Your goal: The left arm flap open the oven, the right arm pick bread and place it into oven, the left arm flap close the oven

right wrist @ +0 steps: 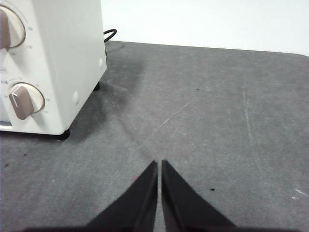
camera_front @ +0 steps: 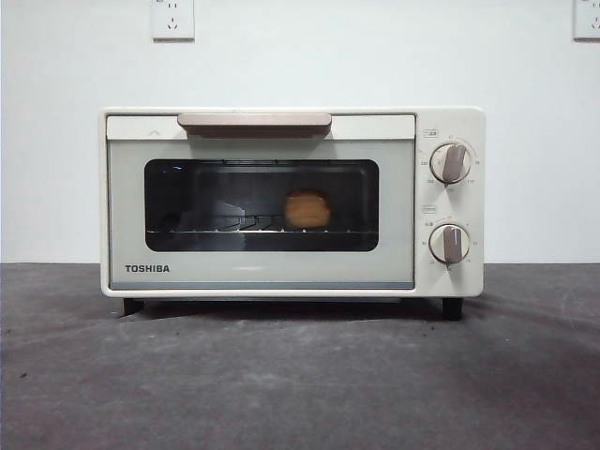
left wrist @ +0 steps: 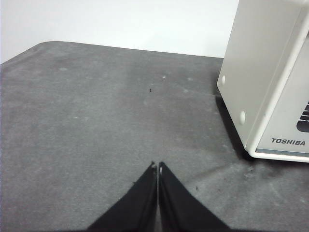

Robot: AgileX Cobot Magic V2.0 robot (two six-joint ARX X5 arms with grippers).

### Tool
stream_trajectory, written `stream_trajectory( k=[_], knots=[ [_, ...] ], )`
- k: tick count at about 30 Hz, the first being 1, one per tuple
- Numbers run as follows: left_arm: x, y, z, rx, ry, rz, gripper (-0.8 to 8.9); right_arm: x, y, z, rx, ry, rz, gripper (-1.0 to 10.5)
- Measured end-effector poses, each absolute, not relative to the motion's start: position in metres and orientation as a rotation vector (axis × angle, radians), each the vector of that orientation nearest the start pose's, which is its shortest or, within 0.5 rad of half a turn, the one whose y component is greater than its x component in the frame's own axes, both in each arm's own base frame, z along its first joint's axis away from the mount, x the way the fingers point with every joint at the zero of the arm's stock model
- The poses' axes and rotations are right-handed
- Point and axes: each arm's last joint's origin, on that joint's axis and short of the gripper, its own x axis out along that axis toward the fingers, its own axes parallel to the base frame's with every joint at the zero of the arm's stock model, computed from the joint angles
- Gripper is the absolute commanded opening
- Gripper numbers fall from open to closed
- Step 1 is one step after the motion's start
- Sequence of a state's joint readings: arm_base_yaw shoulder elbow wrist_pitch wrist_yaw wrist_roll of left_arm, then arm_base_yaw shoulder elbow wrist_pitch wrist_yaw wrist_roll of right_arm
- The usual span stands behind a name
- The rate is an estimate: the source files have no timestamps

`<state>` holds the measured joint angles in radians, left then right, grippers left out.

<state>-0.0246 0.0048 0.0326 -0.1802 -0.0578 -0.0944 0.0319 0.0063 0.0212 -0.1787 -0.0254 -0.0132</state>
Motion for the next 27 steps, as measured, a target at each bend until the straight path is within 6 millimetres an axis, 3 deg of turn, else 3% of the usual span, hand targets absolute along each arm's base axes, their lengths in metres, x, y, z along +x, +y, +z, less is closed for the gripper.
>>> stream_trajectory(
  k=[27],
  knots=[
    [0.0948,-0.0007,0.1569,-0.088,0.151,0.040,0.10,0.0958,0.0038,0.1526,-0.024,0.156,0.059,0.1]
  ],
)
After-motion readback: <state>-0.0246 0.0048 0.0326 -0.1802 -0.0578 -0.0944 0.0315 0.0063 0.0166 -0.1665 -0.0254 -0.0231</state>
